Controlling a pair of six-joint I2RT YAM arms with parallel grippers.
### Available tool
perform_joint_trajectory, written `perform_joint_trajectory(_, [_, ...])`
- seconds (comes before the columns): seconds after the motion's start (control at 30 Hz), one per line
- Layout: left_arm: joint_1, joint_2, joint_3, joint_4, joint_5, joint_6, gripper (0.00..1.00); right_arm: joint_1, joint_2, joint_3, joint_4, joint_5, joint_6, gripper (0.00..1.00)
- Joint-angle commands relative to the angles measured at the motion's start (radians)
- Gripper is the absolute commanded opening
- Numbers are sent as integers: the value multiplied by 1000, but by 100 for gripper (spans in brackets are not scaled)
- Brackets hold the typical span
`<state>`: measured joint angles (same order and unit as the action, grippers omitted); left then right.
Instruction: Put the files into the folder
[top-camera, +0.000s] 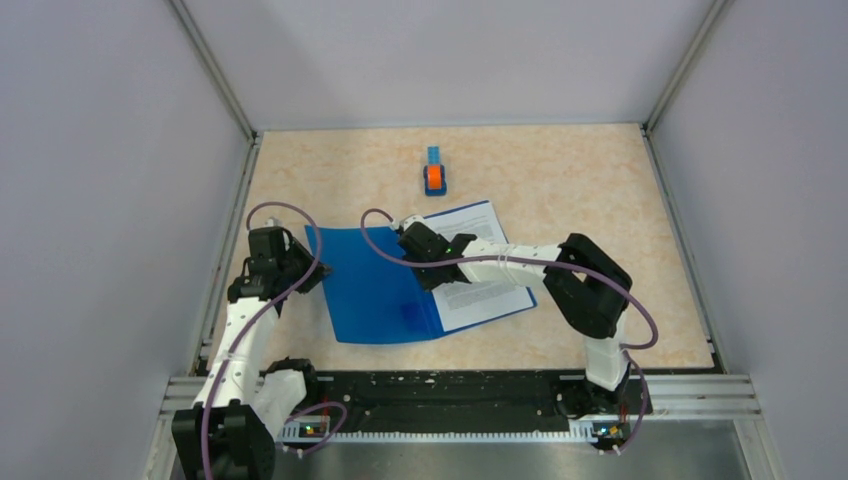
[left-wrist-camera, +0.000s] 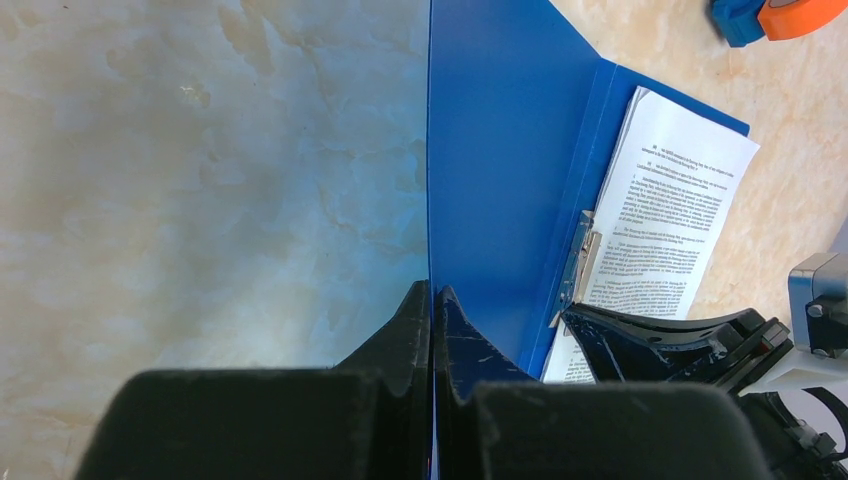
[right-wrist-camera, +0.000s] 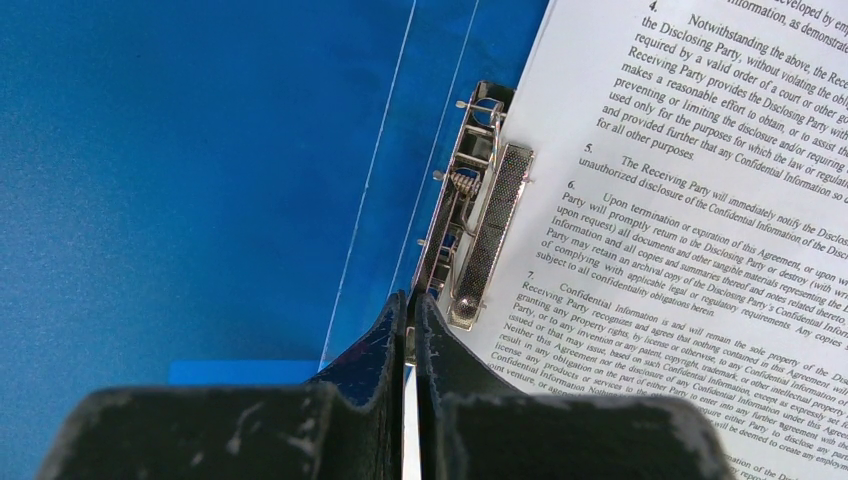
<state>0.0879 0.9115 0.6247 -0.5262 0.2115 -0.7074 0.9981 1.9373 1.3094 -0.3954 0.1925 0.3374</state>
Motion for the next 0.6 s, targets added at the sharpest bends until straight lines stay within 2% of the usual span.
perform_joint_trajectory(0.0, [3, -24, -7, 50, -42, 10, 0, -4, 111, -70, -90, -84, 13, 0])
perform_joint_trajectory(0.4, [4, -21, -4, 49, -51, 20, 0, -5, 137, -64, -137, -1, 16, 0])
perform_joint_trajectory(0.57, [2, -17, -8, 55, -36, 17, 0, -4, 137, -73, -102, -61, 10, 0])
